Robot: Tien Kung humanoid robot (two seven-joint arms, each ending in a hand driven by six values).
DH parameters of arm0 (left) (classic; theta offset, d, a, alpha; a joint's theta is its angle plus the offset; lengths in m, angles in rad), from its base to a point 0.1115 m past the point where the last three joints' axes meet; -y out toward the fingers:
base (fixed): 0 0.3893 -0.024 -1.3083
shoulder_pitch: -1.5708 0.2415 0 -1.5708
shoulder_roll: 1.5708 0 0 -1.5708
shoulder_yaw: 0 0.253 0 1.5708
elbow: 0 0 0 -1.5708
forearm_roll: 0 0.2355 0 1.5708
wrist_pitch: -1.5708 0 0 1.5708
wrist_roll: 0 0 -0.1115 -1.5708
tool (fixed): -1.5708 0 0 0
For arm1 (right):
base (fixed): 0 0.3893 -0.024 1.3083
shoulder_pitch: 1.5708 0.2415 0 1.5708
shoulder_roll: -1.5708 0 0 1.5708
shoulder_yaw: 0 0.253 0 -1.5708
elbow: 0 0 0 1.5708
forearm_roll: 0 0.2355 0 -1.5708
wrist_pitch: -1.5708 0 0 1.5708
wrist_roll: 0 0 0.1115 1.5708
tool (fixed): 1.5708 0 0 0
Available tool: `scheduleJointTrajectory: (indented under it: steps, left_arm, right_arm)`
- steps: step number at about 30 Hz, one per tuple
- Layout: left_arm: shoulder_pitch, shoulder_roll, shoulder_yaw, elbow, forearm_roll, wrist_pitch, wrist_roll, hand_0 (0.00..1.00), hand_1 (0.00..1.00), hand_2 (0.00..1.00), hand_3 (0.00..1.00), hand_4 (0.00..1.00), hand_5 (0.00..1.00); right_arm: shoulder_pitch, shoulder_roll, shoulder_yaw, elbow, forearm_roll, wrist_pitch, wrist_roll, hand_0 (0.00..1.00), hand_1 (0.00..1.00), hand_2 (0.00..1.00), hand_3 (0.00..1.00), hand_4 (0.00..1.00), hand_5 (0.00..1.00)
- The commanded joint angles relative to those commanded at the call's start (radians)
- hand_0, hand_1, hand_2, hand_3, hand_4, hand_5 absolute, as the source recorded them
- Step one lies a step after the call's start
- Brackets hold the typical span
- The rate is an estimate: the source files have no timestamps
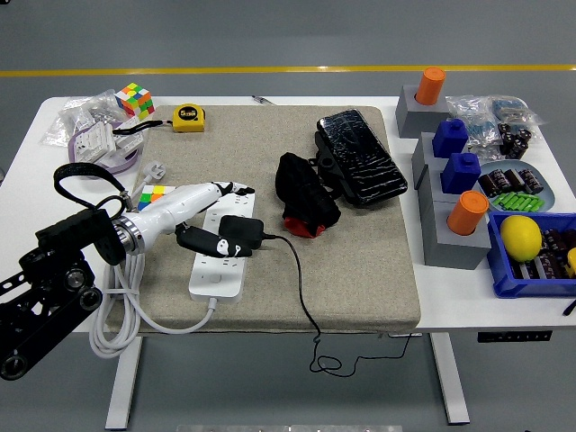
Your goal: Pull the plug out and thorw away
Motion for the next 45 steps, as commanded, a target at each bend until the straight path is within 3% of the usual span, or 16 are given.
scheduleJointTrajectory:
  steps: [4, 5, 10, 11, 16, 17, 22, 23, 28, 29, 34, 35, 40, 41, 45]
  left_arm:
    - [-0.017, -0.009, 0.021, 0.028, 0.009, -0.006, 0.010, 0.870, 0.953, 0.918, 0.932, 0.998, 0.342]
    - [-0.023, -0.012, 0.028, 0.037, 0.011, -0.006, 0.012, 0.790, 0.885, 0.853, 0.884, 0.998, 0.259]
    - [-0.066, -0.036, 0.074, 0.108, 0.023, 0.019, -0.003, 0.790, 0.885, 0.853, 0.884, 0.998, 0.259]
    - [-0.071, -0.038, 0.079, 0.115, 0.022, 0.023, -0.006, 0.655, 0.738, 0.740, 0.828, 0.998, 0.113]
    - [-0.096, -0.056, 0.098, 0.155, 0.008, 0.045, -0.016, 0.655, 0.738, 0.740, 0.828, 0.998, 0.113]
    - [-0.100, -0.060, 0.101, 0.163, 0.006, 0.047, -0.017, 0.487, 0.673, 0.686, 0.809, 0.998, 0.111]
    - [-0.117, -0.070, 0.116, 0.195, -0.009, 0.046, -0.014, 0.487, 0.673, 0.686, 0.809, 0.998, 0.111]
    - [-0.119, -0.072, 0.118, 0.200, -0.015, 0.045, -0.014, 0.470, 0.612, 0.605, 0.764, 0.992, 0.100]
    - [-0.131, -0.077, 0.130, 0.221, -0.031, 0.048, -0.021, 0.470, 0.612, 0.605, 0.764, 0.992, 0.100]
    - [-0.132, -0.078, 0.132, 0.224, -0.034, 0.049, -0.022, 0.438, 0.553, 0.540, 0.645, 0.952, 0.078]
    - [-0.139, -0.082, 0.139, 0.240, -0.059, 0.061, -0.037, 0.438, 0.553, 0.540, 0.645, 0.952, 0.078]
    - [-0.140, -0.082, 0.140, 0.241, -0.063, 0.066, -0.043, 0.384, 0.446, 0.489, 0.542, 0.835, 0.002]
    - [-0.143, -0.084, 0.144, 0.241, -0.080, 0.076, -0.056, 0.384, 0.446, 0.489, 0.542, 0.835, 0.002]
    - [-0.144, -0.084, 0.144, 0.240, -0.082, 0.075, -0.055, 0.331, 0.372, 0.447, 0.529, 0.704, 0.002]
    - [-0.149, -0.086, 0.151, 0.242, -0.092, 0.055, -0.045, 0.331, 0.372, 0.447, 0.529, 0.704, 0.002]
  right_arm:
    - [0.000, 0.000, -0.001, 0.000, 0.000, 0.000, 0.000, 0.636, 0.676, 0.683, 0.597, 0.996, 0.474]
    - [0.000, 0.000, -0.002, 0.000, 0.001, 0.000, 0.000, 0.636, 0.676, 0.684, 0.597, 0.995, 0.474]
    - [0.002, -0.001, -0.007, 0.000, 0.003, 0.000, 0.000, 0.636, 0.676, 0.684, 0.597, 0.995, 0.474]
    - [0.003, -0.001, -0.007, 0.000, 0.004, 0.000, 0.000, 0.635, 0.676, 0.684, 0.597, 0.996, 0.474]
    - [0.005, -0.002, -0.006, -0.001, 0.004, 0.000, 0.000, 0.635, 0.676, 0.684, 0.597, 0.996, 0.474]
    - [0.005, -0.002, -0.007, -0.001, 0.004, 0.000, 0.000, 0.641, 0.676, 0.683, 0.597, 0.996, 0.474]
    - [0.003, -0.003, -0.008, -0.002, 0.004, 0.000, -0.001, 0.641, 0.676, 0.683, 0.597, 0.996, 0.474]
    - [0.003, -0.003, -0.008, -0.002, 0.004, 0.000, -0.001, 0.640, 0.676, 0.684, 0.597, 0.996, 0.473]
    - [0.003, -0.004, -0.011, -0.002, 0.005, 0.000, -0.001, 0.640, 0.676, 0.684, 0.597, 0.996, 0.473]
    - [0.003, -0.004, -0.012, -0.001, 0.006, 0.000, 0.000, 0.641, 0.676, 0.684, 0.597, 0.996, 0.473]
    - [0.005, -0.004, -0.012, -0.001, 0.006, 0.000, -0.001, 0.641, 0.676, 0.684, 0.597, 0.996, 0.473]
    - [0.005, -0.005, -0.013, -0.001, 0.007, 0.000, -0.001, 0.637, 0.676, 0.684, 0.597, 0.996, 0.473]
    - [0.004, -0.005, -0.011, -0.002, 0.005, 0.000, -0.001, 0.637, 0.676, 0.684, 0.597, 0.996, 0.473]
    - [0.004, -0.005, -0.011, -0.002, 0.005, 0.000, -0.001, 0.638, 0.676, 0.683, 0.597, 0.996, 0.473]
    - [0.005, -0.005, -0.014, -0.002, 0.008, 0.000, -0.001, 0.638, 0.676, 0.683, 0.597, 0.996, 0.473]
